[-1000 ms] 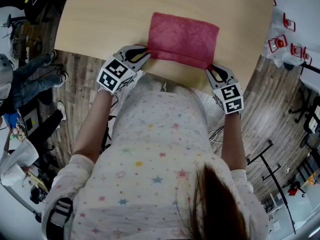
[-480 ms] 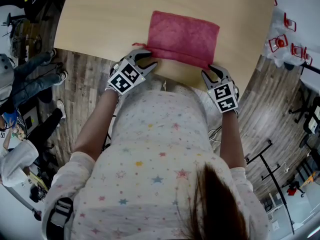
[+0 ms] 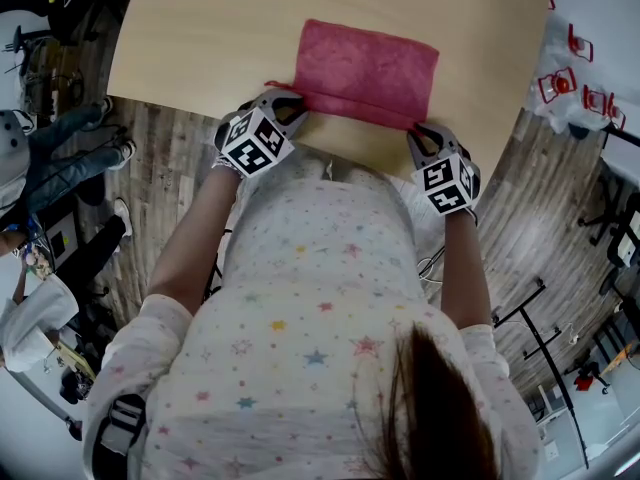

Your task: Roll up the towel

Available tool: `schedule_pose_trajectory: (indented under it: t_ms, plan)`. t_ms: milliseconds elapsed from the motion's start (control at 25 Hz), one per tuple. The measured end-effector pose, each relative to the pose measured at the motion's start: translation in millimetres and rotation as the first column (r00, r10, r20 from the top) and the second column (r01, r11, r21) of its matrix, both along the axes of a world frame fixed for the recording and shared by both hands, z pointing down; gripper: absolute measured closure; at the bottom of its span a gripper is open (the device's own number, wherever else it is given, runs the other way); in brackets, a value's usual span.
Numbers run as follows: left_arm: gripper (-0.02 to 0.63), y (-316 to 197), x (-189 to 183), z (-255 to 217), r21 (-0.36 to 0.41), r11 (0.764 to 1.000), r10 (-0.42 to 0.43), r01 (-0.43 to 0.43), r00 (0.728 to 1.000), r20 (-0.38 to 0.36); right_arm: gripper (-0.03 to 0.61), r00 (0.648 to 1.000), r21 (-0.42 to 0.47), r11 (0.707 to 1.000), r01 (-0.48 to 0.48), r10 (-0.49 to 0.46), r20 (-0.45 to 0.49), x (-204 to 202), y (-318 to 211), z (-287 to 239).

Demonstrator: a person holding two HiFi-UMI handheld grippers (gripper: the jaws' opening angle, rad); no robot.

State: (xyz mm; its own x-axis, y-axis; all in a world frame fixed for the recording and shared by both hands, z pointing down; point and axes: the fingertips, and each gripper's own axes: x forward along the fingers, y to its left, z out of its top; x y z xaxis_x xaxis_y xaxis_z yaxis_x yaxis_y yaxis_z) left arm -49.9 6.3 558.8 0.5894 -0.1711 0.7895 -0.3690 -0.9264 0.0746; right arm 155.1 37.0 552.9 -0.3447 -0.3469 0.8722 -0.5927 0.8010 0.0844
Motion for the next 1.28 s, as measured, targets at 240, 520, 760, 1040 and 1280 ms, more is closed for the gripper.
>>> schedule_pose_trajectory:
  t_ms: [240,520,760,1040,1280]
  plan:
    - [0.581,15.5,-6.4,-3.6,-0.049,0.998,0.042,-0.042,0.999,0.015,0.545,0.999,-0.037,0.999,0.027,-0.027,0.021,-2.2,12.7,-5.3]
    - [0.581,48.9,-13.6,-5.7,-0.165,0.984,0.075,-0.073,0.997,0.006,0.546,0.996,-0.124,0.990,0.062,-0.054,0.073,-7.3,39.2,-9.1]
    - [0.581,27.1,-11.4,-16.2,-0.214,0.977,-0.008,0.002,1.000,-0.027,0.543,0.991,-0.157,0.988,-0.006,0.027,0.130,-7.9,24.6,-14.9]
    - [0.580,-1.5,-8.2,-19.1,-0.211,0.976,-0.072,0.058,0.996,-0.056,0.519,0.973,-0.160,0.978,-0.137,0.164,0.164,2.8,-1.1,-14.6]
    - [0.580,-16.8,-8.0,-12.1,-0.187,0.975,-0.129,0.120,0.991,-0.038,0.515,0.967,-0.141,0.969,-0.201,0.219,0.132,8.6,-13.0,-8.4]
